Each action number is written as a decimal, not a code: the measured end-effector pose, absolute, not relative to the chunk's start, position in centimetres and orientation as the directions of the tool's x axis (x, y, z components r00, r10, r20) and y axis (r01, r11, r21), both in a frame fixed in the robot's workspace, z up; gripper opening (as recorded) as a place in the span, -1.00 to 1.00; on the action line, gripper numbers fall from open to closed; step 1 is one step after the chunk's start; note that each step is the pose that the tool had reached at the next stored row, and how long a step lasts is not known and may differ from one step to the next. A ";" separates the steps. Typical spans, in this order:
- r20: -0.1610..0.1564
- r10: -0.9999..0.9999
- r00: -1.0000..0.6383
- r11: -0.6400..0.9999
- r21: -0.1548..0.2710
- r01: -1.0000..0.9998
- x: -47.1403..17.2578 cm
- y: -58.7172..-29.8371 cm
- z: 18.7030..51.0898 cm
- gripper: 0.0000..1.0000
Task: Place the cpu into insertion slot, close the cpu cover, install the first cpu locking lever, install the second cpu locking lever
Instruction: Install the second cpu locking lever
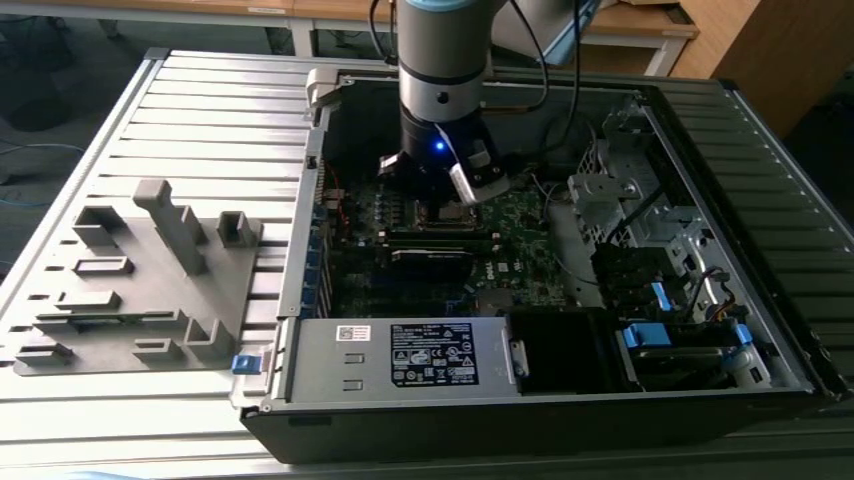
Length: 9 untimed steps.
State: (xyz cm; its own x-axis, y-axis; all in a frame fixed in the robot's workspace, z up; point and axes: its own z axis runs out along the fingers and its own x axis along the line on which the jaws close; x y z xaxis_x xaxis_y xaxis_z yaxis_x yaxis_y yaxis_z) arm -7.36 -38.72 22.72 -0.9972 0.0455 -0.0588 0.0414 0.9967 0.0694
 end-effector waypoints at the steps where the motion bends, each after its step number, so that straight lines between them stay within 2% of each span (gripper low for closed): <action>1: -0.059 0.045 -0.997 0.997 0.069 0.041 -7.4 -38.7 22.7 -0.79; 9: -0.059 0.045 -0.997 0.997 0.070 0.041 -7.5 -38.7 22.5 -0.79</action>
